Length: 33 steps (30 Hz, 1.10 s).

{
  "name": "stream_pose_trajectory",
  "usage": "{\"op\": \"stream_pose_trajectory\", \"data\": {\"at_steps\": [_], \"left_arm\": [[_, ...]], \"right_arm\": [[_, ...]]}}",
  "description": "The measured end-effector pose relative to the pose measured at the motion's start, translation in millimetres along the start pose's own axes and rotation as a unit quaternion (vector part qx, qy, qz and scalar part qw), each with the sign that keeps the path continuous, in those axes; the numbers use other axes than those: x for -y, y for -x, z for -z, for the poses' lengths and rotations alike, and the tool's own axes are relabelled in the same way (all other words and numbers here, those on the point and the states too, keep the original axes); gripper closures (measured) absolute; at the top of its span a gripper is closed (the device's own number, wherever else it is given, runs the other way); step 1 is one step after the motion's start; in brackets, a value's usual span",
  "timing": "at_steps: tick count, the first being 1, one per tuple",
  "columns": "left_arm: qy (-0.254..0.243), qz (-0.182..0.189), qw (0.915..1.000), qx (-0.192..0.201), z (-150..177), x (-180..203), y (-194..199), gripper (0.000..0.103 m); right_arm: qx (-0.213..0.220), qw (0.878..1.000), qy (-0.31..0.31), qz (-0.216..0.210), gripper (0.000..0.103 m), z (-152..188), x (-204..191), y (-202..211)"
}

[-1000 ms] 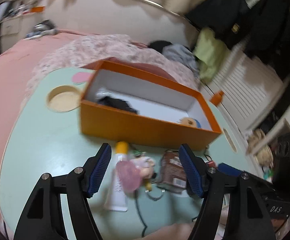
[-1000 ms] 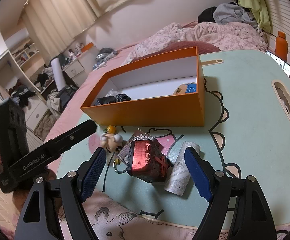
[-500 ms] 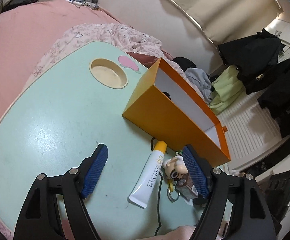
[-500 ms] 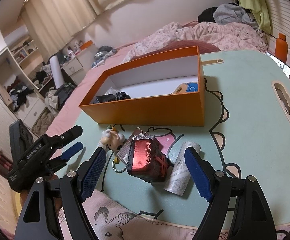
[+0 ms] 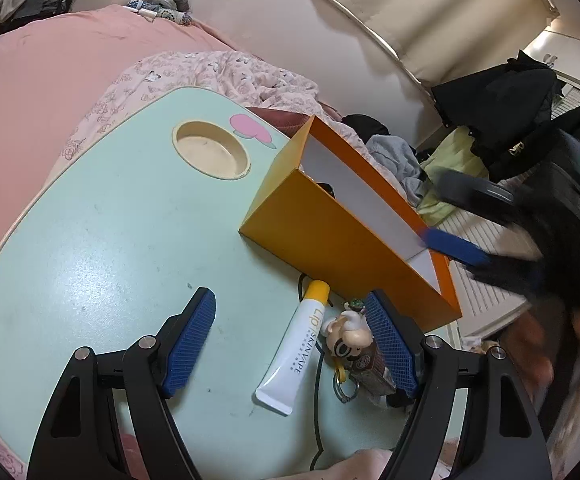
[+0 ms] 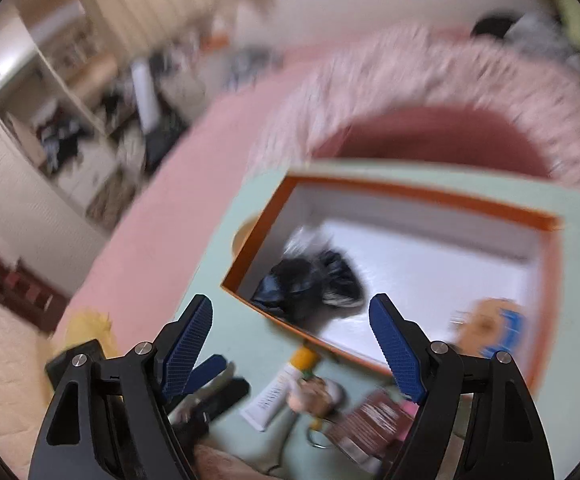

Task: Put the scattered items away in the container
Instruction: 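Grasp the black plastic bundle with the right gripper, drop it on the table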

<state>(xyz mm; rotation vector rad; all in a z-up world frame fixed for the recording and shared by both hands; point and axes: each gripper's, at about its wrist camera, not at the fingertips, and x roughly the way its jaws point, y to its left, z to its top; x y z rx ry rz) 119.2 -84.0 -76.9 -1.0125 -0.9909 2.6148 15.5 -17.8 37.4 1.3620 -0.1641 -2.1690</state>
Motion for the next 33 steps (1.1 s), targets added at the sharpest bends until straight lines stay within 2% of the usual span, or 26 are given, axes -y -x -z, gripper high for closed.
{"op": "stream_pose_trajectory", "data": {"at_steps": [2,7,9,11,12,13,15,16,20,25,28,31,33], "left_arm": [[0.002,0.002,1.0,0.001,-0.2,-1.1,0.2,0.026],[0.007,0.007,1.0,0.0,-0.4,-2.6,-0.3,0.026],[0.007,0.007,0.9999,0.0,-0.4,-2.8,0.1,0.026],[0.008,0.009,0.9999,0.001,-0.4,-3.2,0.1,0.026],[0.01,0.01,0.9999,0.001,-0.2,-3.4,-0.2,0.026],[0.011,0.01,0.9999,0.0,-0.4,-3.4,-0.5,0.026],[0.012,0.01,0.9999,-0.001,-0.6,-3.1,-1.0,0.026],[0.012,0.01,0.9999,-0.001,-0.9,-3.0,-1.3,0.026],[0.012,0.009,0.9999,-0.001,-0.7,-3.3,-1.3,0.026],[0.014,0.008,0.9999,-0.001,-0.2,-3.8,-1.5,0.026],[0.014,0.006,0.9999,-0.003,0.0,-3.8,-3.0,0.026],[0.013,0.005,0.9999,-0.003,0.1,-3.7,-2.9,0.026],[0.013,0.003,0.9999,-0.004,0.1,-3.4,-3.8,0.026]], "right_arm": [[-0.056,0.998,-0.006,0.016,0.022,-13.3,2.4,-28.7],[-0.092,0.993,-0.015,0.079,0.021,-28.0,11.9,-72.9],[-0.116,0.991,-0.017,0.071,0.017,-26.8,15.8,-85.1],[-0.116,0.991,-0.011,0.06,0.017,-26.0,17.1,-88.9],[-0.114,0.991,0.0,0.064,0.026,-26.4,16.0,-89.0],[-0.114,0.991,0.003,0.069,0.042,-26.7,17.0,-89.1],[-0.114,0.992,-0.001,0.06,0.053,-28.4,19.3,-87.5],[-0.11,0.993,-0.005,0.051,0.056,-28.8,20.8,-85.3],[-0.052,0.997,0.007,0.063,0.058,-30.3,18.3,-64.0],[0.044,0.998,0.005,0.039,0.058,-15.7,18.6,-3.7],[0.103,0.994,0.012,0.021,0.058,6.4,22.7,37.6],[0.144,0.99,0.009,0.001,0.055,28.5,25.9,64.3],[0.18,0.984,-0.01,0.012,0.053,47.0,44.7,85.1]]}}
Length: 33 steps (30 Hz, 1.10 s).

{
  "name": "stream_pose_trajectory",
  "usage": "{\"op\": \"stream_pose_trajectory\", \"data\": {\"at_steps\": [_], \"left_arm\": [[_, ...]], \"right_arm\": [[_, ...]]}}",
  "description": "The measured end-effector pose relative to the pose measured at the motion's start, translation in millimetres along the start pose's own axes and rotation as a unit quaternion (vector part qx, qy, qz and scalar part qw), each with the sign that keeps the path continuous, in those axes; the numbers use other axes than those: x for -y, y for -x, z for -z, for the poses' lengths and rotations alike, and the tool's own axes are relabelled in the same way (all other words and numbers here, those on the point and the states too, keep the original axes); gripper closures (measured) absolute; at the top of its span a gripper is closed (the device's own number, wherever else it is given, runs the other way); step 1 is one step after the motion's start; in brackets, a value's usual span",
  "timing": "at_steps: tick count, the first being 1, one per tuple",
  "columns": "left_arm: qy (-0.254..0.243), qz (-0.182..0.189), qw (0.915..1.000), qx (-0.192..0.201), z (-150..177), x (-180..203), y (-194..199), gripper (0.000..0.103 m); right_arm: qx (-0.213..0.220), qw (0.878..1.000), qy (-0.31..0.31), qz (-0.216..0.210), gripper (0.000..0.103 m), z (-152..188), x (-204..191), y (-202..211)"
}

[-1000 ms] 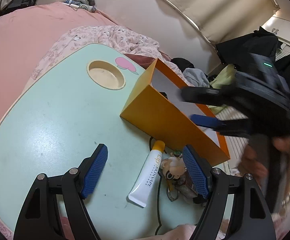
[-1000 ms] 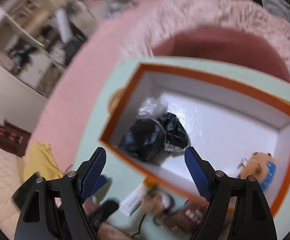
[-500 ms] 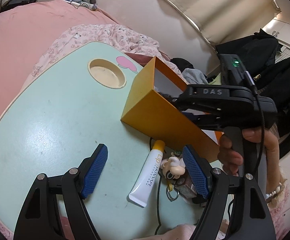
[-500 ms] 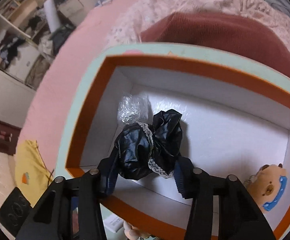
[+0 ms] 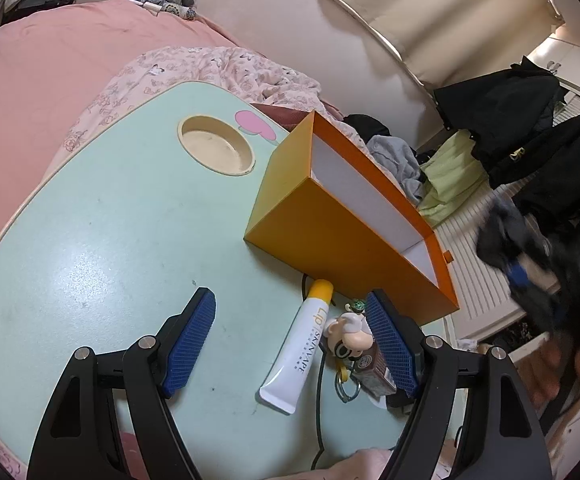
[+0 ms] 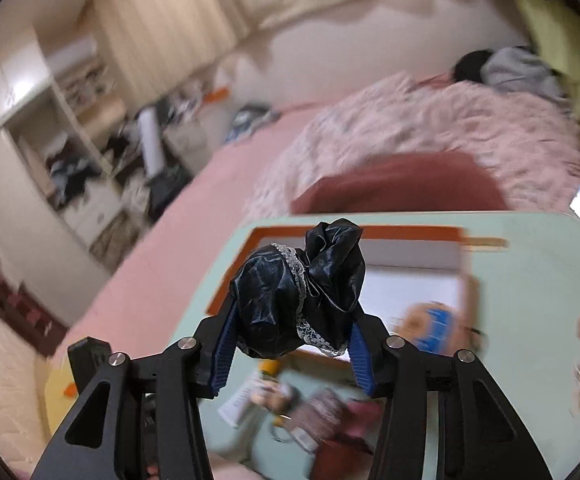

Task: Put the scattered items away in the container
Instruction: 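Grasp the black plastic bundle with the right gripper, drop it on the table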

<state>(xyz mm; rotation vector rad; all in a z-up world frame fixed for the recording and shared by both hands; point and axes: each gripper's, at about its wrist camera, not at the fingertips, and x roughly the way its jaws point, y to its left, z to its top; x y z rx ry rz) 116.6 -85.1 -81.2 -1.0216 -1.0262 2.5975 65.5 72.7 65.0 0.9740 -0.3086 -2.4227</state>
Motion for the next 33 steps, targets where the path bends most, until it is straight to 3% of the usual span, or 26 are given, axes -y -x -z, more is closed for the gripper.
{"op": "stream_pose_trajectory", "data": {"at_steps": [5,11,13,15,17,23,29,33], "left_arm": [[-0.002,-0.003,1.0,-0.001,0.1,0.7,-1.0,0.026],[-0.004,-0.007,1.0,-0.003,-0.9,1.7,-2.0,0.026],[-0.006,-0.01,0.9999,-0.002,-1.1,1.9,-1.8,0.026],[-0.006,-0.011,0.9999,-0.001,-0.9,1.7,-1.4,0.026],[-0.005,-0.01,0.9999,-0.002,-0.7,1.4,-1.2,0.026],[-0.007,-0.011,0.9999,-0.002,-0.3,2.3,-1.3,0.026],[-0.024,-0.017,0.9995,0.005,-2.5,10.8,2.7,0.026],[-0.088,-0.024,0.9954,0.031,-16.7,36.4,13.4,0.026]], "right_arm": [[0.008,0.999,-0.034,0.011,0.053,37.7,37.4,29.2],[-0.02,0.999,-0.02,0.031,0.051,79.0,38.6,21.5],[-0.01,0.999,-0.034,0.03,0.039,88.3,40.3,16.8],[0.001,0.999,-0.038,0.035,0.039,97.1,41.0,16.7],[0.012,0.998,-0.035,0.048,0.035,102.5,40.8,20.6],[0.102,0.991,-0.057,0.06,0.009,112.5,46.7,57.2],[0.093,0.989,-0.097,0.058,0.009,111.8,60.4,55.8],[0.097,0.99,-0.08,0.064,0.009,111.6,52.5,57.2]]}}
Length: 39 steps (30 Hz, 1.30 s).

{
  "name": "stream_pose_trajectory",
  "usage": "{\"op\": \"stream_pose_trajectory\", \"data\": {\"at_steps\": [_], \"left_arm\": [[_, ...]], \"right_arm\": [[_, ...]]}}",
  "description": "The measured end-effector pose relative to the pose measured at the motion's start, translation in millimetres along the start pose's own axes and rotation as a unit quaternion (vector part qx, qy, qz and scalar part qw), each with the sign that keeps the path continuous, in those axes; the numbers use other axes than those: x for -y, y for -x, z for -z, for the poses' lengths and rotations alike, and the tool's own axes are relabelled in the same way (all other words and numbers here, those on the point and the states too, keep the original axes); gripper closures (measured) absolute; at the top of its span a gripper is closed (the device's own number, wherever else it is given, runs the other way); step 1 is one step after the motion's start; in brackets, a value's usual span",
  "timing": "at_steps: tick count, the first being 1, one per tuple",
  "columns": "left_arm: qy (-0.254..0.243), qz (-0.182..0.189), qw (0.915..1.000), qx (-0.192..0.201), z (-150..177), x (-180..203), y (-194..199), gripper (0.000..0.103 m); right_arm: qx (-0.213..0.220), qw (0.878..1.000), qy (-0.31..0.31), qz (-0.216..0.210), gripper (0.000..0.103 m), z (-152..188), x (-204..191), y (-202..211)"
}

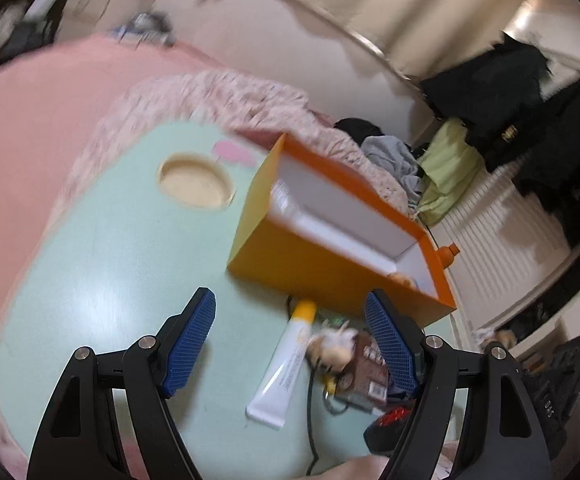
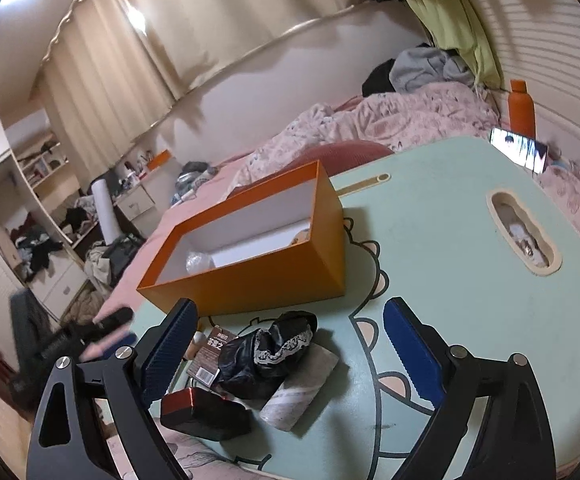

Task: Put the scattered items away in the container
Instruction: 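Grasp the black plastic bundle with the right gripper, drop it on the table, then reach into the box and grasp the clear plastic wrap with the left gripper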

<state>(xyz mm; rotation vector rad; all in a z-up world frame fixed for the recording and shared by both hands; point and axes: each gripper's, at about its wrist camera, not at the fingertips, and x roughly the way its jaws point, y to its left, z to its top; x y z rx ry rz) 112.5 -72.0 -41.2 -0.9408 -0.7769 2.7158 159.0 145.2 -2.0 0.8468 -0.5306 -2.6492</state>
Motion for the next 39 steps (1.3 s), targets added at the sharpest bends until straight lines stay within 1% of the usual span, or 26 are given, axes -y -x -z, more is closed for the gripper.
{"op": "stream_pose_trajectory", "data": {"at_steps": [2,4,5,7,8,9,10,11,12,13,14,15,17,18,21,22,26,27,28,30,31,32,33,35,36,39], "left_arm": [[-0.042,-0.015,0.9989,0.01,-18.1,15.6,3.3,0.026],[-0.084,-0.037,0.9958,-0.001,-43.5,32.7,-0.1,0.026],[-0.103,-0.046,0.9935,-0.016,-57.0,40.6,-4.6,0.026],[-0.133,-0.047,0.9874,-0.071,-82.0,55.0,-20.5,0.026],[-0.146,-0.038,0.9829,-0.106,-92.0,61.6,-30.6,0.027],[-0.159,-0.03,0.9774,-0.135,-99.3,68.7,-41.7,0.033],[-0.17,-0.038,0.9723,-0.156,-104.4,73.4,-51.4,0.047],[-0.185,-0.061,0.9648,-0.177,-108.2,78.1,-64.3,0.053],[-0.203,-0.087,0.9554,-0.196,-110.5,82.2,-78.7,0.054],[-0.214,-0.103,0.9481,-0.211,-111.4,84.2,-90.2,0.054],[-0.224,-0.121,0.9388,-0.232,-110.4,85.0,-105.8,0.054],[-0.23,-0.132,0.9325,-0.245,-106.8,84.0,-115.6,0.054],[-0.243,-0.16,0.9211,-0.259,-100.3,82.6,-132.4,0.055],[-0.252,-0.175,0.9163,-0.257,-97.1,83.5,-138.3,0.055],[-0.275,-0.203,0.907,-0.246,-85.4,84.5,-146.9,0.055],[-0.274,-0.213,0.9052,-0.245,-82.8,82.5,-150.1,0.055],[-0.263,-0.234,0.9021,-0.25,-79.2,73.7,-167.2,0.055],[-0.266,-0.247,0.8977,-0.25,-78.6,73.1,-172.5,0.055],[-0.266,-0.257,0.8954,-0.249,-78.6,72.6,-176.7,0.055],[-0.27,-0.253,0.8944,-0.251,-77.3,76.6,-181.5,0.055],[-0.276,-0.258,0.8923,-0.247,-75.9,78.2,-182.8,0.057],[-0.285,-0.268,0.8882,-0.241,-74.5,79.2,-185.1,0.068],[-0.292,-0.271,0.8857,-0.239,-72.9,79.5,-186.1,0.074],[-0.271,-0.252,0.8972,-0.241,-76.0,74.5,-183.0,0.074],[-0.264,-0.244,0.9011,-0.242,-77.6,72.6,-181.2,0.074],[-0.253,-0.227,0.9082,-0.243,-80.0,69.6,-176.1,0.074]], "right_arm": [[0.002,1.0,0.008,0.003,0.009,1.1,-2.5,0.7],[0.002,1.0,0.016,0.005,0.009,1.6,-5.1,0.9],[0.001,1.0,0.019,0.003,0.009,1.7,-5.3,0.3],[-0.006,1.0,0.024,-0.006,0.009,2.2,-6.4,-2.1],[-0.01,1.0,0.024,-0.007,0.009,2.7,-6.4,-3.7],[-0.014,1.0,0.023,-0.008,0.009,2.9,-5.7,-5.4],[-0.017,1.0,0.022,-0.01,0.009,3.0,-5.1,-6.0],[-0.018,1.0,0.021,-0.01,0.009,3.0,-4.2,-6.2],[-0.017,1.0,0.019,-0.012,0.009,3.2,-3.3,-5.8],[-0.017,1.0,0.018,-0.013,0.009,3.8,-3.1,-5.2],[-0.017,1.0,0.017,-0.013,0.009,3.9,-2.6,-4.7],[-0.016,1.0,0.017,-0.014,0.009,3.9,-2.2,-4.4],[-0.016,1.0,0.016,-0.015,0.009,3.6,-1.3,-4.2],[-0.016,1.0,0.015,-0.015,0.009,3.5,-1.1,-4.0],[-0.015,1.0,0.012,-0.017,0.009,3.3,-0.1,-3.6],[-0.015,1.0,0.011,-0.018,0.009,3.1,0.1,-3.9],[-0.018,1.0,0.008,-0.019,0.009,3.1,1.1,-5.4],[-0.018,1.0,0.007,-0.02,0.009,3.1,1.2,-5.7],[-0.018,1.0,0.007,-0.02,0.009,3.0,0.9,-5.7],[-0.018,1.0,0.009,-0.019,0.009,2.2,1.0,-6.4],[-0.017,1.0,0.009,-0.019,0.009,2.4,1.1,-6.6],[-0.018,1.0,0.009,-0.019,0.009,2.5,1.3,-6.9],[-0.018,1.0,0.008,-0.02,0.009,2.7,1.3,-6.9],[-0.018,1.0,0.008,-0.019,0.009,2.7,1.2,-6.9],[-0.018,1.0,0.008,-0.02,0.009,3.2,0.9,-7.3],[-0.019,1.0,0.009,-0.019,0.009,4.9,0.0,-7.7]]}}
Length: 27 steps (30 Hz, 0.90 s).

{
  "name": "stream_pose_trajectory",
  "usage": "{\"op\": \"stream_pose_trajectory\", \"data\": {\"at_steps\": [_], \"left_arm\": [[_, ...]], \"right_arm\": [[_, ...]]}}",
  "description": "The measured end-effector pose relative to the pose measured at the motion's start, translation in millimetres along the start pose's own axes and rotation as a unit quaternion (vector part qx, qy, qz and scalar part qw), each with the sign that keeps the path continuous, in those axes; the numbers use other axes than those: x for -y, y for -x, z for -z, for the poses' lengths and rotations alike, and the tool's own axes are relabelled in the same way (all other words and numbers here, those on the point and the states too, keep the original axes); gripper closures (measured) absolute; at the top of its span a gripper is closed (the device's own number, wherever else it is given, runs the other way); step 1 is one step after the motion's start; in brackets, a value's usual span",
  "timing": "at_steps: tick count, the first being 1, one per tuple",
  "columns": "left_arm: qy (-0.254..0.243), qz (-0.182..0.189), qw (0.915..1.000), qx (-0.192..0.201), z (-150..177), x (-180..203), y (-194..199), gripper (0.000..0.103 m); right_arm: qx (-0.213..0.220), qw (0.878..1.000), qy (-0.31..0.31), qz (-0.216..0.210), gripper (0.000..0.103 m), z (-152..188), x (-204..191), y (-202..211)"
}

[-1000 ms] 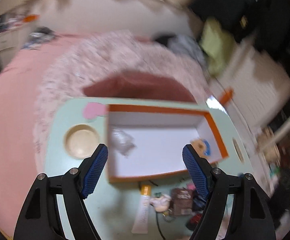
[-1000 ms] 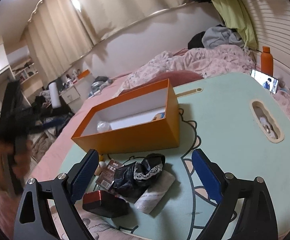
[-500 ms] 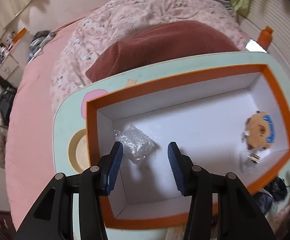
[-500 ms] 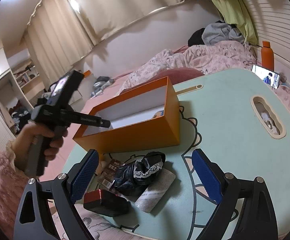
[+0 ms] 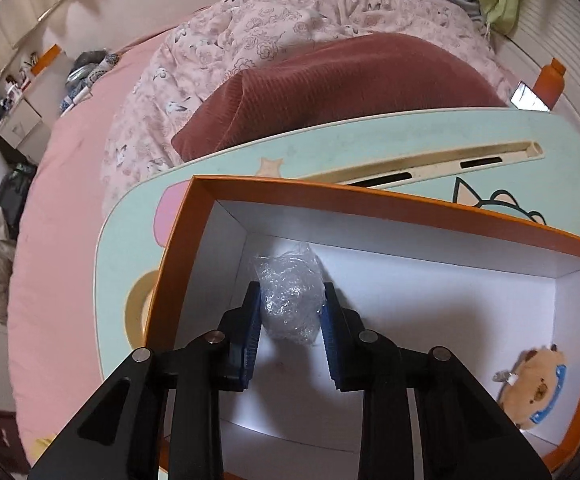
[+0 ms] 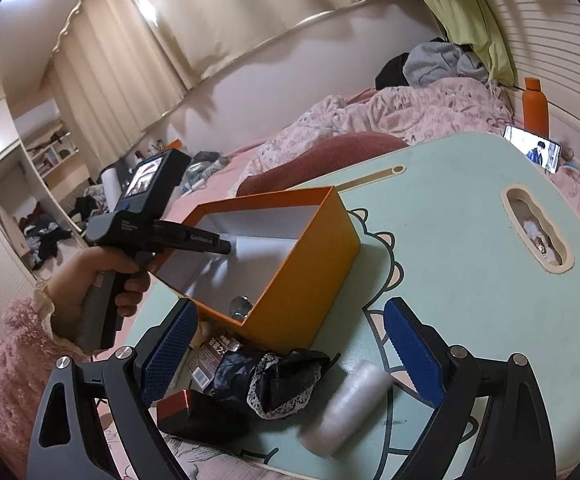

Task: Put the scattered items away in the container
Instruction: 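Reach into the box and grasp the clear plastic wrap with the left gripper, then lift the clear plastic wrap out of the box and set it on the table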

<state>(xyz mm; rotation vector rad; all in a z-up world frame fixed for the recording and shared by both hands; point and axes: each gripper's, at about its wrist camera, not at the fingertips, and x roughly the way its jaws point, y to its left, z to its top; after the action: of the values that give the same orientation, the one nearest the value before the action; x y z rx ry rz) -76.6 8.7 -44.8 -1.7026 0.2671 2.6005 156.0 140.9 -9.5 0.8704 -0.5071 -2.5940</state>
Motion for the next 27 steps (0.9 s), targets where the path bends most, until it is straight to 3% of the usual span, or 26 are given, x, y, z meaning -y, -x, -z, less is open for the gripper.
{"op": "stream_pose_trajectory", "data": {"at_steps": [3,6,10,15,19,21,24,27], "left_arm": [[0.018,0.051,0.9984,0.014,1.0,-7.3,8.9,0.074],[0.033,0.098,0.9931,0.055,6.7,-16.1,36.4,0.074],[0.055,0.192,0.9745,0.102,28.9,-33.5,82.7,0.074],[0.058,0.287,0.9508,0.102,86.4,-43.0,101.8,0.073],[0.073,0.289,0.9502,0.09,126.7,-39.8,81.8,0.073],[0.079,0.301,0.9455,0.096,137.1,-37.5,70.9,0.072],[0.099,0.305,0.9411,0.106,143.3,-35.9,61.3,0.057],[0.122,0.327,0.9297,0.116,147.9,-38.2,56.5,0.043]], "right_arm": [[0.003,1.0,0.002,-0.001,0.009,2.5,-1.2,0.9],[0.002,1.0,-0.001,-0.001,0.009,3.0,-0.3,-0.2],[0.003,1.0,-0.002,0.0,0.009,2.7,-1.6,-0.6],[0.009,1.0,-0.002,-0.001,0.009,4.6,-3.8,2.3],[0.022,1.0,0.001,-0.019,0.009,-0.5,-5.8,10.8],[0.016,0.999,0.008,-0.038,0.009,-4.1,-10.9,13.5],[-0.019,0.995,0.002,-0.097,0.009,-9.1,-20.7,8.5],[-0.06,0.986,-0.012,-0.157,0.009,-11.1,-30.7,-1.0]]}}
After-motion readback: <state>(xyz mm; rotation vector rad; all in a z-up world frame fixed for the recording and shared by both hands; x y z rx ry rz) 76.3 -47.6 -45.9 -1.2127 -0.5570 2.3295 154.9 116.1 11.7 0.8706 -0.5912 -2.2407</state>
